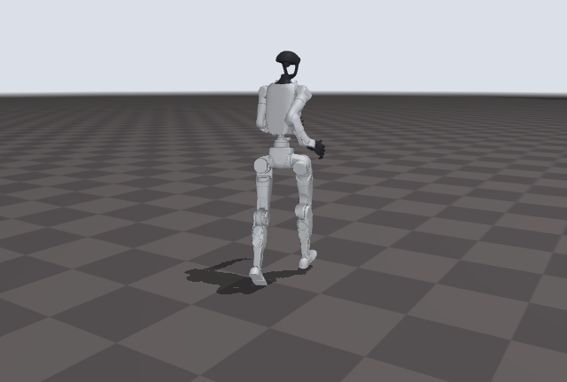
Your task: Walk run
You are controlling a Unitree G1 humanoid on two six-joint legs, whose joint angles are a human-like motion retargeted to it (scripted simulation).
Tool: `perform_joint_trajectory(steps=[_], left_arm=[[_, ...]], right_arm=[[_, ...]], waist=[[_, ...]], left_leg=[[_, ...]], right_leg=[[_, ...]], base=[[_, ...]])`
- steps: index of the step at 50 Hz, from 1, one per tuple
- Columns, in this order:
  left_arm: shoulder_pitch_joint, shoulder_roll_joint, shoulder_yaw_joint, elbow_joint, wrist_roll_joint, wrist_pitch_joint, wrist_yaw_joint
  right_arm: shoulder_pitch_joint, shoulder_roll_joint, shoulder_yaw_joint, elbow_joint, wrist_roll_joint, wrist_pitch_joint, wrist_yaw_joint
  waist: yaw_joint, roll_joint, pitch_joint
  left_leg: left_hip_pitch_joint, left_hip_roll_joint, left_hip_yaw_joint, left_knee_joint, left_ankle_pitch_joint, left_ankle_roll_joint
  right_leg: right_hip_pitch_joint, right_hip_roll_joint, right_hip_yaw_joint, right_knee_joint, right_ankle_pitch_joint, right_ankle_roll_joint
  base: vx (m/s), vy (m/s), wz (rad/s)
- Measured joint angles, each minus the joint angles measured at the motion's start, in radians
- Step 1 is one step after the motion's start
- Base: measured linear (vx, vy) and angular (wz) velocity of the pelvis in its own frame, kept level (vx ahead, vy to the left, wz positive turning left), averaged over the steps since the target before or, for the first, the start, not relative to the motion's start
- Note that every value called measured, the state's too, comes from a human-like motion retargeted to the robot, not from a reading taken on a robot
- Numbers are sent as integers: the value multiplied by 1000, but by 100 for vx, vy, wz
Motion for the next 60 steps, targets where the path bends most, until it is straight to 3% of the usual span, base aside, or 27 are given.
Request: perform_joint_trajectory(steps=[3, 5, 7, 8, 10, 12, 15, 20, 22, 23, 25, 27, 28, 30, 32, 34, 37, 40, 43, 45, 46, 47, 48, 49, 52, 55, 60], left_arm=[[46, 28, 20, -29, -31, 4, -41], [92, 47, 49, -49, -46, -2, -68], [142, 44, 48, -24, -46, -5, -117], [153, 30, 46, -6, -53, -2, -138], [194, 1, 49, 24, -64, 2, -146], [244, -7, 32, 45, -53, -5, -139], [302, -12, 34, 61, -10, -7, -151], [336, -5, 59, 67, 48, -6, -172], [327, -10, 58, 55, 61, -7, -156], [315, -7, 51, 46, 66, -6, -144], [286, -2, 37, 14, 76, 2, -111], [274, 15, 21, -23, 88, -1, -79], [245, 21, 12, -22, 88, -12, -74], [134, 40, 70, -2, 74, -2, -105], [58, 51, 26, 15, 91, 3, -91], [8, 59, -3, 23, 97, -9, -42], [-15, 61, -28, 14, 69, -16, 1], [7, 63, -47, -19, 12, -22, -3], [27, 81, -42, -42, -39, -8, -31], [34, 108, -33, -54, -68, 4, -39], [37, 123, -29, -62, -73, 7, -37], [45, 137, -20, -69, -75, 8, -36], [63, 150, -1, -76, -72, 4, -34], [80, 146, 9, -72, -62, -4, -44], [100, 60, 36, -6, -40, -15, -94], [145, -36, 10, 65, -22, -32, -35], [248, -52, -3, 121, -28, -25, -71]], right_arm=[[-70, 11, 0, -60, -62, 34, -44], [-138, 31, 25, -103, -104, 52, -90], [-250, 76, 24, -110, -106, 60, -128], [-337, 91, -6, -101, -92, 60, -121], [-475, 93, 21, -104, -62, 64, -101], [-573, 79, 62, -128, -45, 66, -105], [-679, 37, 77, -182, -46, 51, -110], [-735, -10, 113, -251, -88, 82, -143], [-729, 5, 124, -251, -50, 98, -120], [-722, 18, 127, -247, -9, 102, -98], [-700, 41, 142, -231, 97, 110, -31], [-628, 71, 151, -195, 170, 106, 59], [-587, 85, 130, -161, 173, 99, 93], [-522, 111, 121, -90, 145, 102, 90], [-433, 112, 120, -36, 125, 90, 45], [-339, 97, 116, -7, 149, 74, 59], [-222, 62, 97, 13, 199, 76, 137], [-154, 17, 64, 13, 211, 67, 166], [-137, 7, 41, 1, 185, 54, 143], [-151, 19, 46, -18, 152, 51, 112], [-169, 31, 54, -31, 132, 53, 89], [-190, 45, 69, -43, 111, 55, 63], [-214, 61, 97, -52, 89, 57, 34], [-246, 79, 106, -54, 76, 57, 8], [-414, 126, 57, -24, 137, 65, -10], [-568, 140, 103, -30, 316, 58, 4], [-715, 109, 115, -111, 406, 40, 33]], waist=[[-18, 6, -12], [-14, 32, -1], [15, 79, 20], [11, 78, 21], [39, 9, -23], [68, -27, -40], [142, -83, -47], [324, -152, -22], [386, -183, 3], [385, -182, 14], [369, -181, 25], [239, -211, 18], [212, -230, 17], [181, -202, 24], [223, -130, 14], [225, -103, 14], [172, -62, 16], [101, -33, 13], [75, -34, 15], [73, -40, 16], [53, -65, 14], [40, -81, 8], [43, -83, -7], [59, -70, 0], [74, -4, 43], [51, -59, -4], [121, -129, -27]], left_leg=[[50, -8, -26, 99, 166, -120], [-27, 15, 38, 433, 184, -183], [-115, 135, 81, 752, 184, -183], [-162, 112, 19, 826, 184, -183], [-245, -50, -56, 813, 184, -181], [-352, -82, -45, 810, 78, -63], [-516, -32, 63, 704, -87, 76], [-546, -51, 202, 112, -240, 157], [-543, -88, 142, -19, -306, 75], [-535, -65, 179, -42, -309, 34], [-531, -51, 231, -8, -146, 195], [-485, -169, 107, 130, -303, 265], [-503, -215, -19, 221, -342, 211], [-521, -89, 74, 356, -426, 176], [-428, -25, 57, 291, -451, 178], [-346, -6, 47, 227, -443, 168], [-242, -1, 21, 123, -340, 141], [-146, -1, -4, 59, -202, 88], [-50, -7, -5, 47, -93, 40], [1, -7, -2, 89, -17, -1], [9, -30, -17, 154, 33, -27], [5, -42, -15, 232, 87, -56], [-24, -29, 21, 337, 148, -91], [-70, 4, 45, 505, 174, -114], [-245, 90, -19, 958, 184, -172], [-356, -31, -5, 877, 103, -85], [-511, 27, 195, 601, -161, 121]], right_leg=[[-2, -7, 0, -1, 140, -88], [9, 5, -60, 141, 102, -200], [30, 146, 81, 272, -29, -224], [55, 98, 25, 289, -44, -214], [137, 69, 82, 216, -35, -239], [205, 55, 110, 171, -22, -230], [300, 57, 126, 78, 96, -198], [483, 89, 111, -26, 364, -84], [556, 72, 93, -15, 456, -26], [587, 87, 74, 3, 499, 2], [613, 119, 80, 93, 591, 88], [538, 158, 60, 408, 598, 204], [488, 153, 19, 562, 598, 213], [381, 188, 5, 715, 598, 216], [302, 229, 33, 705, 514, 172], [227, 175, 7, 684, 388, 94], [136, 51, -45, 544, 228, 50], [77, -46, -99, 284, 151, 0], [66, -16, 75, 43, 57, -35], [67, -23, 129, -19, 115, -58], [71, -38, 107, 3, 270, -70], [72, -39, 92, 39, 336, -106], [64, -9, 92, 104, 222, -189], [80, 36, 121, 162, 146, -218], [145, 116, 92, 247, 47, -229], [213, 52, 125, 184, 45, -234], [353, 55, 111, 45, 192, -210]], base=[[106, -30, -42], [155, -47, -68], [151, -49, -53], [130, -47, -24], [126, -57, -78], [104, -33, -62], [112, -38, -84], [114, -37, -148], [119, -29, -117], [118, -28, -25], [133, -29, 70], [175, -34, 209], [164, -46, 143], [112, -47, 28], [95, -15, -33], [106, -30, 3], [99, -26, 59], [118, -32, 62], [94, -33, 3], [104, -46, -20], [111, -53, 14], [125, -68, -10], [128, -71, -68], [122, -64, -103], [89, -26, -25], [88, -18, 4], [96, -33, -30]])
